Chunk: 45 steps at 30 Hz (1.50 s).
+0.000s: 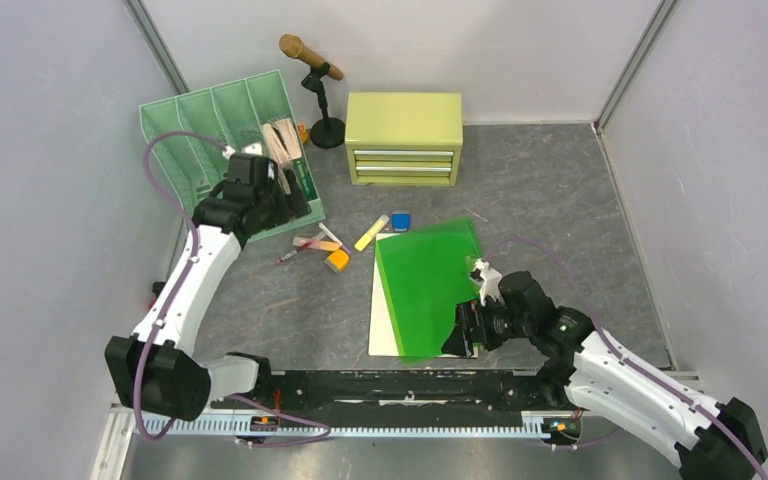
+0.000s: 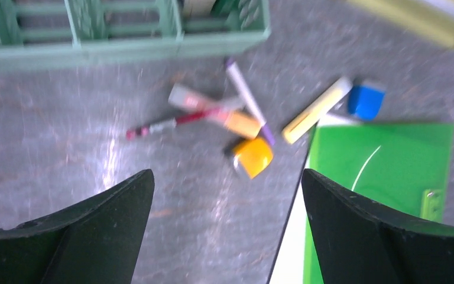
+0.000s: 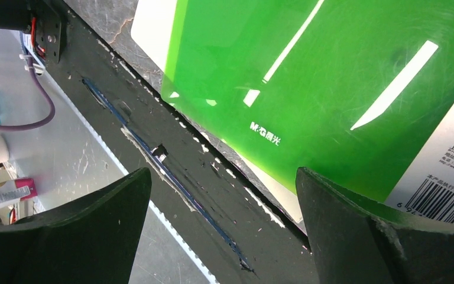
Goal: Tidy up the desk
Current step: Pick up the folder from the center of the board.
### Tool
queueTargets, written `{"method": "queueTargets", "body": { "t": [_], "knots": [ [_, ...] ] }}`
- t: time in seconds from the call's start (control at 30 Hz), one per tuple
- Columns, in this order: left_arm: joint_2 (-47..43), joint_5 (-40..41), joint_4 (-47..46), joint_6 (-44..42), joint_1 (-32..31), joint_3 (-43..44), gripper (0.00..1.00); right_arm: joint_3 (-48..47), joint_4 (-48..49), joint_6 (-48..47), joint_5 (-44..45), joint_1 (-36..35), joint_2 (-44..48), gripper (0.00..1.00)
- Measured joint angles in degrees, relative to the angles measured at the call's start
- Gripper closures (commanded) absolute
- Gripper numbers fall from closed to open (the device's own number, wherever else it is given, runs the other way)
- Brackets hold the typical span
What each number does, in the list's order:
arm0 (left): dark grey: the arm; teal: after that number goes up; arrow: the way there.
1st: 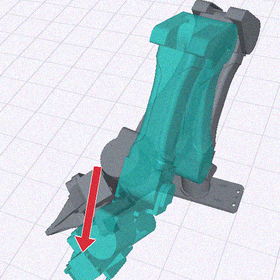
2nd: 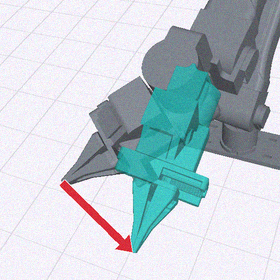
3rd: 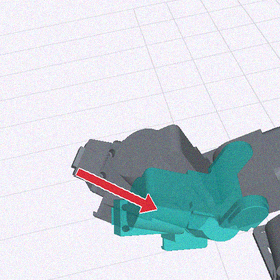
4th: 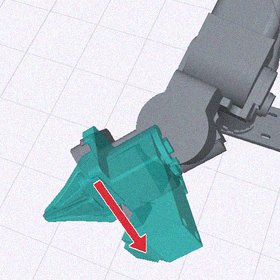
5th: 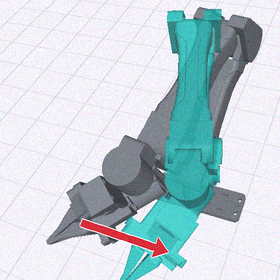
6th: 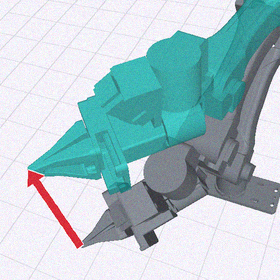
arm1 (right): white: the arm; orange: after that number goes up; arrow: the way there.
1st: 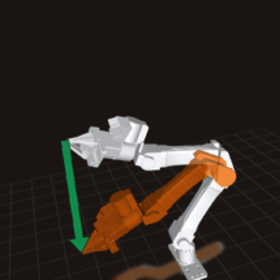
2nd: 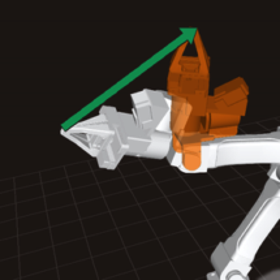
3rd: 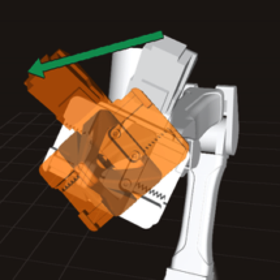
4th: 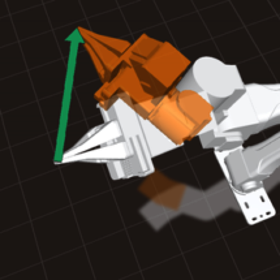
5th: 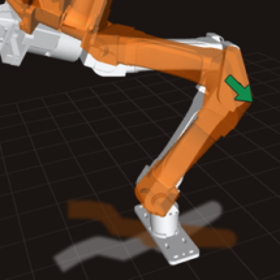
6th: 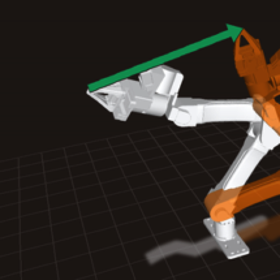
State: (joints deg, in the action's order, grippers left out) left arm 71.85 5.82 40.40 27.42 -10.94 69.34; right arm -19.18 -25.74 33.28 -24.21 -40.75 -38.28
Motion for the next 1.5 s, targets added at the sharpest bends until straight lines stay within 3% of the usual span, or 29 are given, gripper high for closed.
{"method": "queueTargets", "body": {
  "t": [0.23,0.63,0.97,1.1,1.3,1.5],
  "knots": [
    [-2.80,-3.98,6.80,2.36,0.00,-11.26,0.00,-3.43,0.07,0.61,1.42,0.00,-5.25,0.02],
    [-2.10,-25.16,6.91,7.76,0.00,-24.17,0.00,-11.52,0.39,-0.63,3.13,1.40,-18.86,0.02],
    [-21.51,-40.94,-10.67,19.96,-0.02,-45.38,0.00,-21.64,-4.44,-9.75,2.71,15.28,-25.94,0.02],
    [-25.14,-44.57,-18.86,26.69,-0.46,-52.26,0.01,-23.43,-7.10,-14.47,4.68,22.62,-26.86,0.02],
    [-24.55,-46.21,-26.86,30.60,-3.93,-53.00,0.02,-22.77,-9.27,-20.44,6.08,33.66,-28.28,0.02],
    [-15.41,-43.04,-34.91,32.39,-16.44,-52.02,0.08,-15.37,-6.86,-24.68,3.91,40.11,-31.95,0.02]
  ]
}}
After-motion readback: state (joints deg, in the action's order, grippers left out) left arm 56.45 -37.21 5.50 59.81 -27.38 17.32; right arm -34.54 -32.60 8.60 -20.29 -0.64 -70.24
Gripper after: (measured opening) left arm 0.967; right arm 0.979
